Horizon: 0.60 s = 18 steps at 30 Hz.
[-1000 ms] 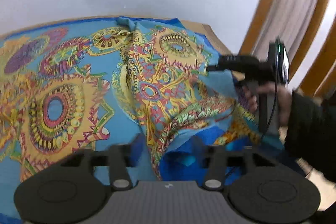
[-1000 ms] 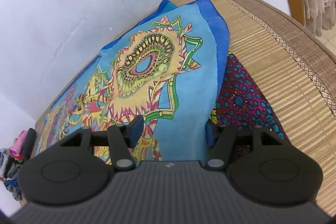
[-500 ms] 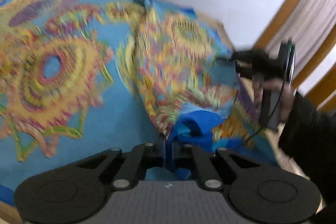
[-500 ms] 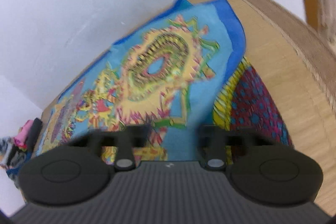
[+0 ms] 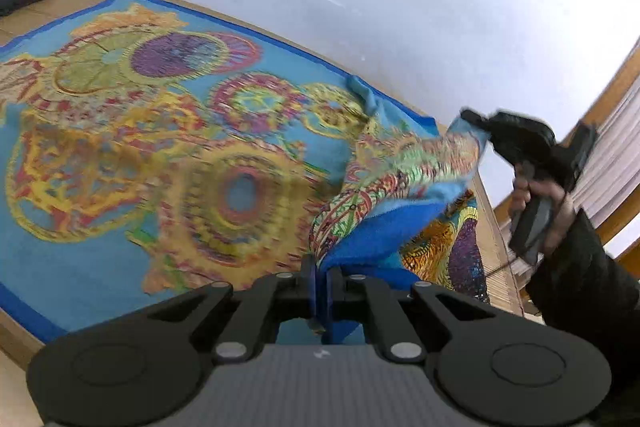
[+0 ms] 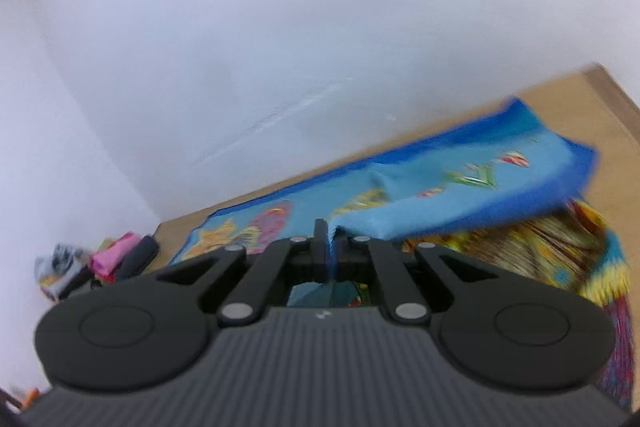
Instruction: Fold clothes
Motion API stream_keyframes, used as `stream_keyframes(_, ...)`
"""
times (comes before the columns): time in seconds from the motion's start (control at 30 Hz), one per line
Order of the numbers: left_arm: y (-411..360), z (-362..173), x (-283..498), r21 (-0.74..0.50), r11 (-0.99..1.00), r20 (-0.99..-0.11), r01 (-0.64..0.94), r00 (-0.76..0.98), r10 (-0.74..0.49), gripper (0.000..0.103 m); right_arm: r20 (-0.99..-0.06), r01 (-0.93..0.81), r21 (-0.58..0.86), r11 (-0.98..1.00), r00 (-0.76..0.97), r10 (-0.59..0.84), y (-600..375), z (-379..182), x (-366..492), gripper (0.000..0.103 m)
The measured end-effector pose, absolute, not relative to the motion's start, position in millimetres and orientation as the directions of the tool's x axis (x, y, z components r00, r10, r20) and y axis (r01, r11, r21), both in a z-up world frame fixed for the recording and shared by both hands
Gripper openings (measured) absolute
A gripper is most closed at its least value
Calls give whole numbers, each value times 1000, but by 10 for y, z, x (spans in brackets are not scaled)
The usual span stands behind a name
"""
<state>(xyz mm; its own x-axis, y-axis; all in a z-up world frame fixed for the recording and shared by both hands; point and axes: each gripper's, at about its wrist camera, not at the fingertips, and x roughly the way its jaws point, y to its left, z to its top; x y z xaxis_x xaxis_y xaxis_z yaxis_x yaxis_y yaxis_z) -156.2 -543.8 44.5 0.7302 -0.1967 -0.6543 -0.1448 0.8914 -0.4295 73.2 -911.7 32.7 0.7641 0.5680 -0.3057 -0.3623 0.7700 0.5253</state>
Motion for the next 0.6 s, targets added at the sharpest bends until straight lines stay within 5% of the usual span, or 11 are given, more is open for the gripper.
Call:
stream_keyframes(0.27, -4186, 341, -1601, -466, 885, -618, -18, 722, -310, 5, -301, -439, 404, 803, 765, 570, -7228, 557, 1106, 4)
stream_keyframes(0.6, -2609, 231, -1761, -507, 843, -625, -179, 750, -217, 5, -365, -592, 295, 750, 656, 661, -4698, 385, 1482, 4)
